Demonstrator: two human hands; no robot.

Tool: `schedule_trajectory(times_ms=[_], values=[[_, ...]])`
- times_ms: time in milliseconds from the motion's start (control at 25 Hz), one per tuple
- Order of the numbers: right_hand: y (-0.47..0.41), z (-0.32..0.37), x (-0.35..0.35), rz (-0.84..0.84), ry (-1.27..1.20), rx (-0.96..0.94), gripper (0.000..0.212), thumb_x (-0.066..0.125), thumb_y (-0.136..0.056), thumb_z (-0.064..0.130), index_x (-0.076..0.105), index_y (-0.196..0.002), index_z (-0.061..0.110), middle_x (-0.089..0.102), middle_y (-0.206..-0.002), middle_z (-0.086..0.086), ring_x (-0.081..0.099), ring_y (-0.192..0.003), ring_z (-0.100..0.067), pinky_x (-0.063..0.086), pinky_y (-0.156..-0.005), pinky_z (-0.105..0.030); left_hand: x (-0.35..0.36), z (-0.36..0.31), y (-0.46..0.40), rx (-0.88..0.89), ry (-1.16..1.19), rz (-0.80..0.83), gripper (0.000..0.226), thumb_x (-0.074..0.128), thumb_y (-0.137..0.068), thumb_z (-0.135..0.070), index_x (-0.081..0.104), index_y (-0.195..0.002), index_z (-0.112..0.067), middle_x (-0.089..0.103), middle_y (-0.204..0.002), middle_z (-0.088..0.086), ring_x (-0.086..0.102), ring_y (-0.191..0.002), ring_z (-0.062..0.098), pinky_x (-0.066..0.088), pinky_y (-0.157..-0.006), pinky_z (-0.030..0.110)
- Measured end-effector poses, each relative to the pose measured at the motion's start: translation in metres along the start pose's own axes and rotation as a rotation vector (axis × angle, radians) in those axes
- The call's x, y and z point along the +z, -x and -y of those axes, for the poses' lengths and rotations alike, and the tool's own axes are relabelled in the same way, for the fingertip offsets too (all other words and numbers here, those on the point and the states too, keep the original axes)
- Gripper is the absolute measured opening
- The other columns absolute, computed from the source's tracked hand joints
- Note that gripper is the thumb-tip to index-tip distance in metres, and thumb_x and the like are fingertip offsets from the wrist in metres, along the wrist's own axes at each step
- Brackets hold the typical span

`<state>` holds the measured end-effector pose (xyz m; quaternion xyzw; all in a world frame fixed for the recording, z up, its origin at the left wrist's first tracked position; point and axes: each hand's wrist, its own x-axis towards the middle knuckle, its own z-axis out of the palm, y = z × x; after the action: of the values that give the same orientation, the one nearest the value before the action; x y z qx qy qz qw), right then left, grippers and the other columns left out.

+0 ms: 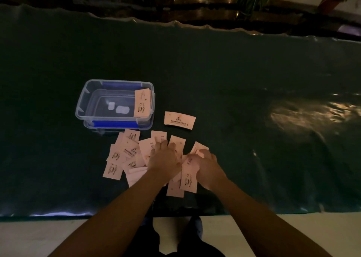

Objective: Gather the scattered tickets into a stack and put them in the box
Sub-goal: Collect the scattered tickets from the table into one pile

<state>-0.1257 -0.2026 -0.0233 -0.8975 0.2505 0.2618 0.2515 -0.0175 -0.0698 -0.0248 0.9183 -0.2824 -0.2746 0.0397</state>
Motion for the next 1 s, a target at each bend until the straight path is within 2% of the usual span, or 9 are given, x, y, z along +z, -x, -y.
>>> schedule_trajectory(times_ms=[80, 160, 240, 320, 480, 680, 840, 920, 1000], values=[[0.002, -0.009, 0.008, -0.138, -0.210, 0.089, 0.049, 0.060, -0.101, 0.016, 0.057, -0.146, 0.035, 0.032, -0.163, -0.004, 0.035, -0.151, -0.028, 0.050, -0.113, -0.042, -0.003, -0.003, 0.004, 0.036, 0.006, -0.023, 0.062, 0.057, -0.099, -0.046, 0.041, -0.154, -0.021, 0.036, -0.164, 0.009, 0.029, -0.154, 0.035, 0.033, -0.122, 0.051], [-0.002, -0.009, 0.010, -0.276, -0.399, 0.230, 0.035, 0.065, -0.099, 0.036, 0.063, -0.133, 0.030, 0.047, -0.146, -0.005, 0.055, -0.133, -0.026, 0.059, -0.101, -0.044, -0.001, -0.007, 0.012, 0.074, 0.023, 0.019, 0.061, 0.060, -0.098, -0.043, 0.044, -0.153, -0.021, 0.042, -0.159, 0.007, 0.039, -0.148, 0.030, 0.039, -0.119, 0.047], [-0.011, -0.005, 0.005, -0.290, -0.483, 0.370, 0.059, 0.068, -0.090, 0.058, 0.055, -0.139, 0.027, 0.051, -0.139, -0.005, 0.062, -0.121, -0.026, 0.063, -0.091, -0.047, 0.010, -0.011, 0.023, 0.057, 0.064, 0.103, 0.069, 0.061, -0.096, -0.044, 0.039, -0.157, -0.021, 0.042, -0.160, 0.006, 0.041, -0.147, 0.028, 0.040, -0.119, 0.047], [-0.020, -0.001, 0.002, -0.245, -0.468, 0.450, 0.084, 0.072, -0.084, 0.066, 0.044, -0.149, 0.022, 0.050, -0.142, -0.009, 0.060, -0.126, -0.030, 0.061, -0.093, -0.049, 0.023, -0.014, 0.031, 0.003, 0.109, 0.124, 0.074, 0.061, -0.095, -0.047, 0.034, -0.158, -0.019, 0.041, -0.161, 0.007, 0.041, -0.146, 0.028, 0.042, -0.118, 0.048], [-0.026, 0.002, 0.003, -0.219, -0.452, 0.450, 0.089, 0.082, -0.083, 0.053, 0.039, -0.154, 0.021, 0.046, -0.146, -0.009, 0.054, -0.134, -0.032, 0.059, -0.098, -0.050, 0.034, -0.015, 0.035, -0.016, 0.086, 0.042, 0.075, 0.065, -0.092, -0.049, 0.036, -0.155, -0.021, 0.042, -0.157, 0.004, 0.042, -0.142, 0.026, 0.042, -0.118, 0.045], [-0.016, -0.008, 0.014, -0.144, -0.446, 0.421, 0.091, 0.091, -0.078, 0.028, 0.041, -0.153, 0.020, 0.047, -0.144, -0.010, 0.049, -0.137, -0.032, 0.055, -0.102, -0.047, 0.034, -0.015, 0.034, 0.013, 0.010, 0.063, 0.086, 0.071, -0.089, -0.049, 0.030, -0.158, -0.020, 0.037, -0.160, 0.006, 0.040, -0.144, 0.028, 0.040, -0.118, 0.045], [-0.001, -0.008, 0.029, -0.124, -0.454, 0.434, 0.098, 0.095, -0.073, 0.032, 0.040, -0.153, 0.022, 0.047, -0.145, -0.009, 0.048, -0.138, -0.031, 0.053, -0.103, -0.046, 0.034, -0.022, 0.036, -0.007, 0.045, 0.053, 0.070, 0.063, -0.097, -0.045, 0.036, -0.156, -0.019, 0.038, -0.159, 0.009, 0.042, -0.142, 0.029, 0.041, -0.118, 0.044], [0.003, -0.007, 0.039, -0.138, -0.524, 0.458, 0.092, 0.095, -0.073, 0.033, 0.043, -0.149, 0.022, 0.050, -0.142, -0.009, 0.053, -0.133, -0.030, 0.057, -0.103, -0.047, 0.037, -0.025, 0.042, -0.005, 0.087, 0.041, 0.062, 0.059, -0.100, -0.042, 0.039, -0.154, -0.020, 0.039, -0.159, 0.009, 0.045, -0.139, 0.027, 0.041, -0.118, 0.042], [0.006, -0.005, 0.047, -0.171, -0.624, 0.497, 0.080, 0.093, -0.077, 0.030, 0.047, -0.142, 0.020, 0.055, -0.139, -0.009, 0.061, -0.124, -0.029, 0.062, -0.092, -0.045, 0.042, -0.028, 0.046, 0.009, 0.170, 0.003, 0.052, 0.056, -0.104, -0.034, 0.043, -0.152, -0.019, 0.043, -0.155, 0.009, 0.048, -0.135, 0.024, 0.042, -0.117, 0.039]])
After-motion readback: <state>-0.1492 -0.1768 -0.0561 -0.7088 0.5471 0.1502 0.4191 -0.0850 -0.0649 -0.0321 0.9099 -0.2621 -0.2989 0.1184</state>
